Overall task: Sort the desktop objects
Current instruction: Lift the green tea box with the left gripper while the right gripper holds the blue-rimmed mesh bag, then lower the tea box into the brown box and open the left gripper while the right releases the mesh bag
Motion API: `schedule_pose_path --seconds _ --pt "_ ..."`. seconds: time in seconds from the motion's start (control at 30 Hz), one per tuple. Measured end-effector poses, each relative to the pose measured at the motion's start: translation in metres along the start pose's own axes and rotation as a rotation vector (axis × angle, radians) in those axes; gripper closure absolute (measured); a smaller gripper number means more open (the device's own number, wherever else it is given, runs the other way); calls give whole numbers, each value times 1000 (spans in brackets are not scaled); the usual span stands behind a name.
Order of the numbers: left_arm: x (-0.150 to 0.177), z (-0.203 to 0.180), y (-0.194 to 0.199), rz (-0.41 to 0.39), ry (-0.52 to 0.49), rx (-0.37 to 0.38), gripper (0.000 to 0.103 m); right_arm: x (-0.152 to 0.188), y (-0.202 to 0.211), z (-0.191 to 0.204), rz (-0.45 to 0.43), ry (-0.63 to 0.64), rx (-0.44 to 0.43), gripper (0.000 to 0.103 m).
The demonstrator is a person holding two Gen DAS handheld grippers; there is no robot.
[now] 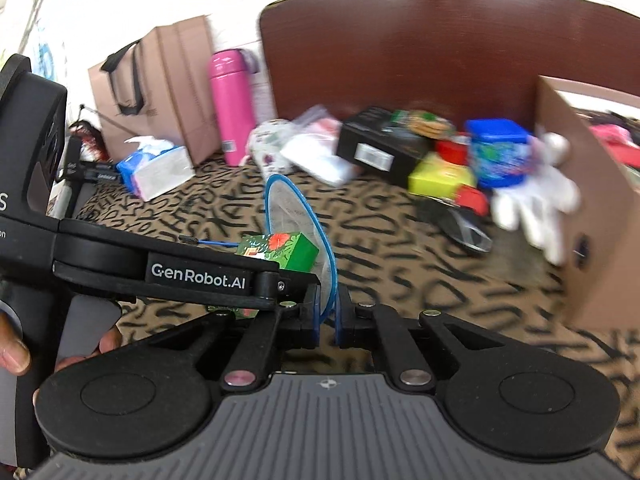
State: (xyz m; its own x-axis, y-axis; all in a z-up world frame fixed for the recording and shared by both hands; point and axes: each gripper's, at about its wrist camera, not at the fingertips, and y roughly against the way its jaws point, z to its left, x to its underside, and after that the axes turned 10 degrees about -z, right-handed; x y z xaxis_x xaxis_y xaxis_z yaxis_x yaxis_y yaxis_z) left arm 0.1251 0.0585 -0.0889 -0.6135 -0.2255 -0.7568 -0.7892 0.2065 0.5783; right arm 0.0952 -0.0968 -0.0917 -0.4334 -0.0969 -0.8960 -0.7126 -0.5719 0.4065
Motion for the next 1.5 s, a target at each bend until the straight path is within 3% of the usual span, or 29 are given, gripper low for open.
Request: schedule_pose_path --seconds 0.57,1.0,1.23,1.5 --pt "-11 -95 11 -69 -114 52 40 -10 70 -61 -153 -26 34 100" --pt "-76 -162 21 -192 -192 112 39 -70 106 -104 -323 -14 36 100" --pt "-119 -203 5 -167 -184 215 39 -109 125 -135 -380 4 102 100" --pt "-138 -259 -18 -161 -231 274 39 -130 142 -184 -418 -50 180 100"
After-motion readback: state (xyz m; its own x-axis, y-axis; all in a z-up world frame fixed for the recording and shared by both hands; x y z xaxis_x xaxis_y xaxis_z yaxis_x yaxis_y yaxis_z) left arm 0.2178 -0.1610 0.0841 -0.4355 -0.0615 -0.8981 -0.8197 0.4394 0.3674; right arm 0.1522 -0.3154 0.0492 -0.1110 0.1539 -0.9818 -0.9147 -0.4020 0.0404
